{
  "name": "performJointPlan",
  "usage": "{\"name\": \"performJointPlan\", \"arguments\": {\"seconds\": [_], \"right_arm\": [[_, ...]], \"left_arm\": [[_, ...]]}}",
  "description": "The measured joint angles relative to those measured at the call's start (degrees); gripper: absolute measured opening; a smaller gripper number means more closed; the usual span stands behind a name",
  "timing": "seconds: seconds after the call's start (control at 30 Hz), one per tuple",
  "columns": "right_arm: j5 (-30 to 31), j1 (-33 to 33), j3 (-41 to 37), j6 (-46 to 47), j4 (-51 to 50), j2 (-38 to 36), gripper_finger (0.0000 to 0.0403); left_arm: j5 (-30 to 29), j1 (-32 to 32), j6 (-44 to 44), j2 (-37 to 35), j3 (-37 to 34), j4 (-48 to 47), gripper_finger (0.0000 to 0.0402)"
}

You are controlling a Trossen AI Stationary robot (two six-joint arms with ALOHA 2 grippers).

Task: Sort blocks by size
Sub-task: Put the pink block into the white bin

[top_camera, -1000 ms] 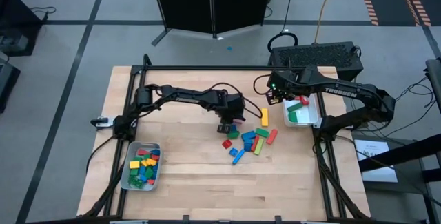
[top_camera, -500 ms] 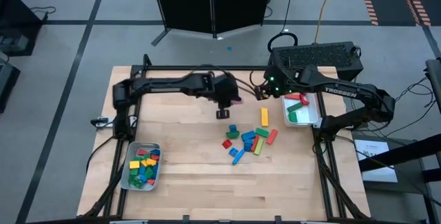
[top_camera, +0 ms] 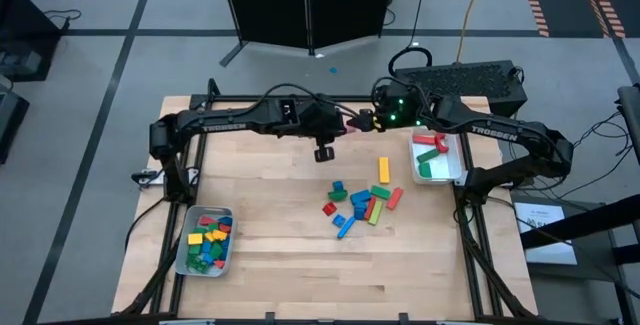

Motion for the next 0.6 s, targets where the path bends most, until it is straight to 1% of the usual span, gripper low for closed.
{"name": "performJointPlan", "arguments": {"seconds": [0.2,0.43,0.6], "right_arm": [[0.3,-0.1,0.0,-0.1,-0.9,0.0,0.0215],[0.3,-0.1,0.0,-0.6,-0.8,0.0,0.0215],[-0.5,-1.1,0.0,-0.7,-1.1,-0.3,0.0215]], "left_arm": [[-1.1,0.0,0.1,0.0,0.0,2.5,0.0088],[-1.6,0.1,0.1,0.0,0.0,2.4,0.0088],[-3.1,0.2,0.1,0.0,0.0,1.0,0.0088]]}}
